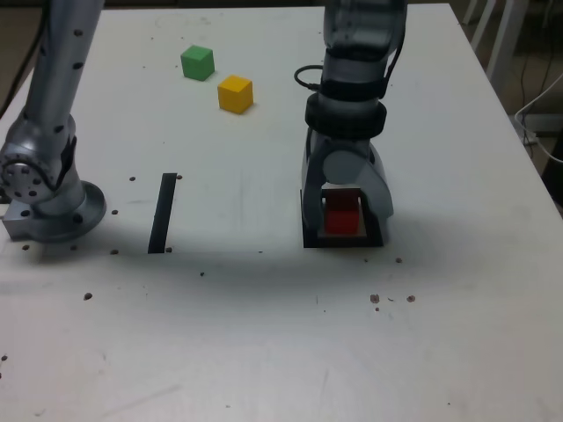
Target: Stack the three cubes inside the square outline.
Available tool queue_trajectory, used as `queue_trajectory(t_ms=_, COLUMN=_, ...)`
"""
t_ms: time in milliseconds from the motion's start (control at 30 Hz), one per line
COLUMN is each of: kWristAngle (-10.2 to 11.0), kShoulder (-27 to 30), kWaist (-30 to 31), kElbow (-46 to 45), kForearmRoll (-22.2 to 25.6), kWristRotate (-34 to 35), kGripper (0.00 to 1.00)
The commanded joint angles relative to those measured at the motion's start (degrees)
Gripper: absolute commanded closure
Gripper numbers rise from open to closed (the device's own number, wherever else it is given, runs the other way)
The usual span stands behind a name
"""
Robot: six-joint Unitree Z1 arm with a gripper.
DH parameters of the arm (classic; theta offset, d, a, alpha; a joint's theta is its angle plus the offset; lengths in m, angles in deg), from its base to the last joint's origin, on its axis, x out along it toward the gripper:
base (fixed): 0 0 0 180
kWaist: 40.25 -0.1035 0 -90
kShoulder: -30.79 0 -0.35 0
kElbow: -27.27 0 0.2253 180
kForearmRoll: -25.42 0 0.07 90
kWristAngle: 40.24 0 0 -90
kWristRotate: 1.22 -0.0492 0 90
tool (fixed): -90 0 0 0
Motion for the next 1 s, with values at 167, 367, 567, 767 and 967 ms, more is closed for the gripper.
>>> queue_trajectory(t_ms=167, kWristAngle=1.9, kShoulder=5.3, kWaist=-3.2, kElbow=-1.6, kForearmRoll=1.4, kWristRotate=-0.1, kGripper=0.01)
queue_trajectory(t_ms=367, kWristAngle=4.4, kShoulder=9.2, kWaist=-8.4, kElbow=-3.1, kForearmRoll=3.8, kWristRotate=-0.3, kGripper=0.01)
queue_trajectory(t_ms=567, kWristAngle=6.5, kShoulder=12.1, kWaist=-15.5, kElbow=-4.5, kForearmRoll=6.1, kWristRotate=-2.0, kGripper=0.01)
queue_trajectory(t_ms=767, kWristAngle=7.7, kShoulder=12.8, kWaist=-22.6, kElbow=-4.6, kForearmRoll=7.0, kWristRotate=-2.8, kGripper=0.01)
queue_trajectory(t_ms=967, kWristAngle=8.4, kShoulder=12.6, kWaist=-29.2, kElbow=-4.3, kForearmRoll=6.8, kWristRotate=-3.0, kGripper=0.01)
